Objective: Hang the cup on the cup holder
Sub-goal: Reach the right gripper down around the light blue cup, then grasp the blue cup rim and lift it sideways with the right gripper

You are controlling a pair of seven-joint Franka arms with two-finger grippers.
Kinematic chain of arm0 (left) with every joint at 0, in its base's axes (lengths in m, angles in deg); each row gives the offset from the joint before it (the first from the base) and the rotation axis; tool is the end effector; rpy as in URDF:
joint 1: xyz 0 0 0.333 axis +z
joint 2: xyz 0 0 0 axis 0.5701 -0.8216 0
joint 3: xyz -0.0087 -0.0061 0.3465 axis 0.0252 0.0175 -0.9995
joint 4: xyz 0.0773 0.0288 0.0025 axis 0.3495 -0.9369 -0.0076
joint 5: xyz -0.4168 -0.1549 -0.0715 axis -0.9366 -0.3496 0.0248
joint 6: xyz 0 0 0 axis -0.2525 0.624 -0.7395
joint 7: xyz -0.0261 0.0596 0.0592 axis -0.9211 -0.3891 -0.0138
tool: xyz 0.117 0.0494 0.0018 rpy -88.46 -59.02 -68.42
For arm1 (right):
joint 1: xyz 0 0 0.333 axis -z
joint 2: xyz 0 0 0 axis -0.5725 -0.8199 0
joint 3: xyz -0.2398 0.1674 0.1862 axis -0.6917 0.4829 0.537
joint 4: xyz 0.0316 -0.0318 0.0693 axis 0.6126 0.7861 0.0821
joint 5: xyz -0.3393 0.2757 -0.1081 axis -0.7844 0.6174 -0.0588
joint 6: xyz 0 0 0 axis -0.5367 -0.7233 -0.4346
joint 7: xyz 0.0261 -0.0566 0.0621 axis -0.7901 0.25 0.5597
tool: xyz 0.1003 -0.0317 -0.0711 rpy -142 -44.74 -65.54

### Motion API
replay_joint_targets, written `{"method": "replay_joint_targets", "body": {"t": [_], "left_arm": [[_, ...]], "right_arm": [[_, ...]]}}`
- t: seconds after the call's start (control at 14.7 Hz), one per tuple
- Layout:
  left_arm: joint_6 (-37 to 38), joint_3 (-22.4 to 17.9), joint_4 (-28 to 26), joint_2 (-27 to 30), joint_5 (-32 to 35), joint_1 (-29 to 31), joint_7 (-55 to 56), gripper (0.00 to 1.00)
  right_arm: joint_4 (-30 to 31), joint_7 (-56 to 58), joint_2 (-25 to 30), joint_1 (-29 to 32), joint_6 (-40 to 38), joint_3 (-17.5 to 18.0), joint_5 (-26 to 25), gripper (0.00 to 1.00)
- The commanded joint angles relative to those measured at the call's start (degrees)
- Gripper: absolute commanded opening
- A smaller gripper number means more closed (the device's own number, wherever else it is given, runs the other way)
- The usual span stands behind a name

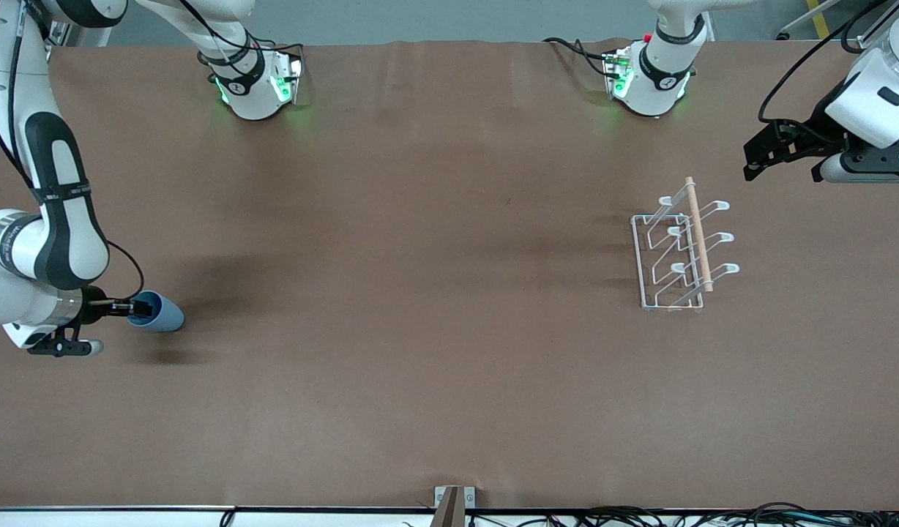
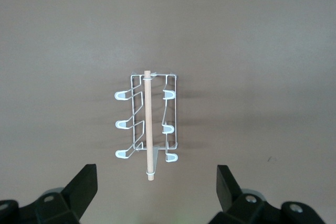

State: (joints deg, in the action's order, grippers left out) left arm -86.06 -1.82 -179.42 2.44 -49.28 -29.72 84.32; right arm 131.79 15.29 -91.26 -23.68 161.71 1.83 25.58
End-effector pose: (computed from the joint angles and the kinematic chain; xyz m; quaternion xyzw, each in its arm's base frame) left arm 0.5820 -0.0835 0.6536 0.9998 -0.0156 0.0076 0.0029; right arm 0.6977 -0.1776 0.2176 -0.9960 0.0177 0.0798 0.0356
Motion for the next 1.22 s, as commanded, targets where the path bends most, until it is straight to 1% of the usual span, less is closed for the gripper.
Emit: {"method": "replay_joint_targets", "body": {"t": [0.0, 0.14, 0.27, 0.48, 0.54, 0.61, 0.75, 0.82, 0.95, 1.02, 1.16], "left_arm": [[1.3, 0.3, 1.8, -0.9, -0.7, 0.5, -0.6, 1.00], [1.3, 0.3, 1.8, -0.9, -0.6, 0.4, -0.5, 1.00], [1.3, 0.3, 1.8, -0.9, -0.7, 0.5, -0.5, 1.00], [1.3, 0.5, 1.8, -0.9, -0.6, 0.1, -0.5, 1.00], [1.3, 0.6, 1.9, -0.9, -0.6, 0.0, -0.5, 1.00], [1.3, 0.6, 1.9, -0.9, -0.7, -0.1, -0.4, 1.00], [1.3, 0.7, 1.9, -0.8, -0.7, 0.0, -0.5, 1.00], [1.4, 0.6, 1.8, -0.8, -0.7, 0.0, -0.5, 1.00], [3.1, 0.6, 1.9, -0.7, -0.7, 0.2, -0.5, 1.00], [4.1, 0.6, 1.9, -0.7, -0.7, 0.3, -0.5, 1.00], [4.2, 0.6, 2.3, -0.8, -0.8, 0.3, -0.6, 1.00]], "right_arm": [[0.5, 1.3, 1.2, 0.4, 0.3, 0.7, 1.0, 0.01], [0.5, 1.4, 3.1, 0.2, -0.2, 0.7, 1.0, 0.00], [0.4, 1.4, 5.7, -0.3, -2.5, 0.8, 1.0, 0.00], [0.6, 1.3, 10.6, -2.5, -6.8, 0.9, 1.0, 0.00], [0.5, 1.1, 12.0, -3.1, -8.7, 1.4, 1.7, 0.00], [0.6, 0.9, 13.6, -3.9, -10.4, 1.8, 3.8, 0.00], [0.7, 1.2, 15.9, -5.4, -14.3, 1.9, 10.6, 0.00], [0.7, 1.2, 16.8, -6.1, -14.9, 2.0, 13.4, 0.00], [0.7, 0.9, 18.6, -9.5, -14.9, 2.1, 17.4, 0.00], [0.7, 0.8, 19.1, -11.1, -15.1, 2.1, 20.4, 0.00], [0.6, 1.0, 19.3, -13.2, -17.0, 2.1, 29.7, 0.00]]}}
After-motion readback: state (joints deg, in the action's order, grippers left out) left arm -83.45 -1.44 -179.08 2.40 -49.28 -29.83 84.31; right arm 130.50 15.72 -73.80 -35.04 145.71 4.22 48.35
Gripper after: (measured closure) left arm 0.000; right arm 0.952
